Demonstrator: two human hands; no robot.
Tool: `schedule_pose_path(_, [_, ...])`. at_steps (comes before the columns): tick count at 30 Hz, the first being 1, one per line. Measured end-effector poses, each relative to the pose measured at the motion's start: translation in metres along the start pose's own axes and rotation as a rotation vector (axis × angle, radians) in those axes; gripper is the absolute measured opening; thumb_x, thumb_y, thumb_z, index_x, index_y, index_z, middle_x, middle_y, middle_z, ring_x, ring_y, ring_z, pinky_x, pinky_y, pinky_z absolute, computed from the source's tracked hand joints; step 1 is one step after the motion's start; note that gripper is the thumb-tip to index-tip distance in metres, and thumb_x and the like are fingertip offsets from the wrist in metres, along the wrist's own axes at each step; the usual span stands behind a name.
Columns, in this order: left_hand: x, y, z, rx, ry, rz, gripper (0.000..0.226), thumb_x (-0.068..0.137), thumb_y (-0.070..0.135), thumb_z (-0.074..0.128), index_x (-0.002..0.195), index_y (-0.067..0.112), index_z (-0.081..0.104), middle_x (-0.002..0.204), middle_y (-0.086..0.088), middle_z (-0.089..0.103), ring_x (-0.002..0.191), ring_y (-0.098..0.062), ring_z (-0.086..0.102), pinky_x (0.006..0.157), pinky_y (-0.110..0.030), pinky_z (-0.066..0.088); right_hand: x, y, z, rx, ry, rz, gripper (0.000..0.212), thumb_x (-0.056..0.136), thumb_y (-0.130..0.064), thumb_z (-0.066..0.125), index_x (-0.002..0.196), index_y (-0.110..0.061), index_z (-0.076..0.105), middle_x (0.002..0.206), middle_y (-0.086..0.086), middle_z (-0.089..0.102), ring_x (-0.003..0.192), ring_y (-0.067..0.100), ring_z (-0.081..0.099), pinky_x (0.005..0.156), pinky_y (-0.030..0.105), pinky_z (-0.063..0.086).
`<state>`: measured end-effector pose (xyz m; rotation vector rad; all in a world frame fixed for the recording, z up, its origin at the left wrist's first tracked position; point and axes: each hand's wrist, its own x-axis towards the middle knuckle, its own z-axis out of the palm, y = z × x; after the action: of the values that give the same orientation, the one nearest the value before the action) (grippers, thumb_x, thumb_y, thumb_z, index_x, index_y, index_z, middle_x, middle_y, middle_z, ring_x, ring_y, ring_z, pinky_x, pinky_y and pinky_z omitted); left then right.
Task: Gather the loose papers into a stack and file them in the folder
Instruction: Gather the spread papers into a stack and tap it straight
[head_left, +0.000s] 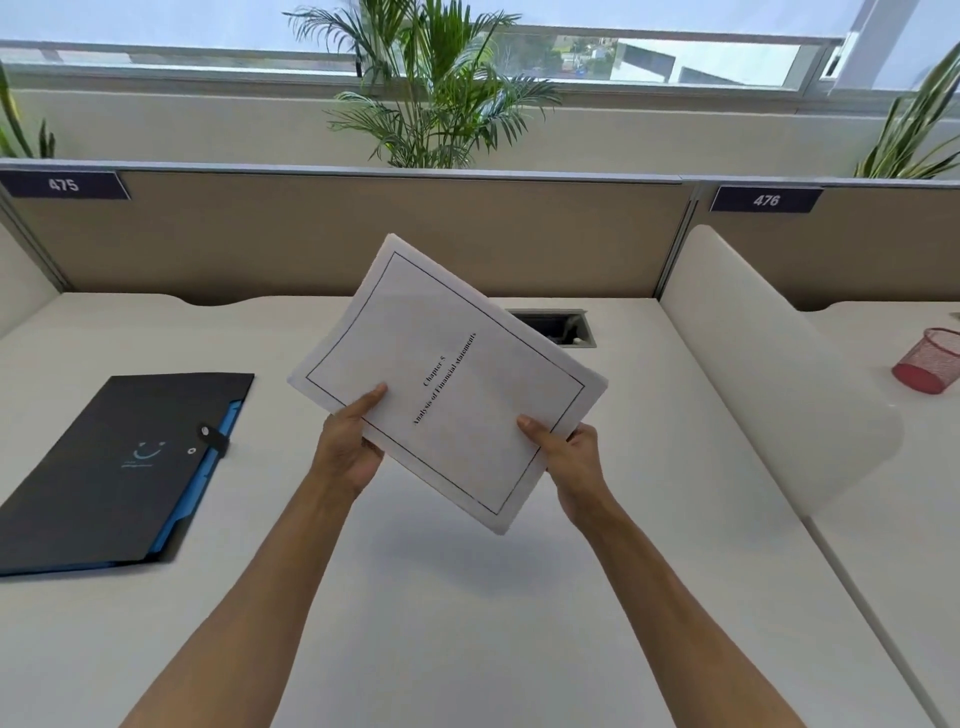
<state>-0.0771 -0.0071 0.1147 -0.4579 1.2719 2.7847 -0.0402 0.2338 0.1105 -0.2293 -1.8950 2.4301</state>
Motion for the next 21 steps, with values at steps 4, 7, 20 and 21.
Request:
schedule_pose_path(4, [0.009, 0.028, -0.012, 0.141, 0.091, 0.083, 0.046, 0.081, 0.006, 0.068, 0.127, 0.002, 0.06, 0.124, -0.014, 0.066, 0.108, -0.029, 0.064, 0.086, -0.036, 0.058, 0.009, -0.01, -0.022, -0.18, 0.034, -0.103, 0.009, 0.086, -0.009, 0.071, 0.079, -0.013, 0.074, 0.08, -0.001, 0.075, 0.074, 0.013, 0.071, 0.072, 0.031, 0.059])
schedule_pose_path(7, [0.01, 0.045, -0.014, 0.513, 0.105, 0.153, 0.028, 0.086, 0.01, 0.065, 0.114, 0.014, 0.068, 0.108, -0.006, 0.07, 0.096, -0.026, 0.062, 0.075, -0.033, 0.053, 0.016, -0.014, -0.036, -0.269, 0.046, -0.143, 0.009, 0.087, -0.008, 0.071, 0.078, -0.008, 0.074, 0.083, 0.009, 0.073, 0.075, 0.02, 0.069, 0.076, 0.039, 0.057])
schedule_pose_path(20, [-0.007, 0.006, -0.02, 0.789, -0.084, 0.178, 0.025, 0.08, 0.004, 0.071, 0.1, 0.019, 0.067, 0.097, 0.0, 0.071, 0.091, -0.019, 0.064, 0.079, -0.035, 0.052, 0.018, 0.023, -0.029, -0.315, 0.064, -0.174, 0.023, 0.088, -0.02, 0.071, 0.08, 0.002, 0.073, 0.079, 0.011, 0.07, 0.073, 0.02, 0.063, 0.068, 0.035, 0.05])
schedule_pose_path(21, [-0.009, -0.001, -0.022, 0.789, -0.041, 0.233, 0.019, 0.084, 0.004, 0.068, 0.098, 0.018, 0.067, 0.094, -0.001, 0.07, 0.087, -0.019, 0.063, 0.075, -0.033, 0.052, 0.017, 0.029, -0.027, -0.314, 0.073, -0.166, 0.027, 0.087, -0.023, 0.072, 0.079, 0.003, 0.072, 0.076, 0.011, 0.069, 0.072, 0.019, 0.062, 0.067, 0.035, 0.049])
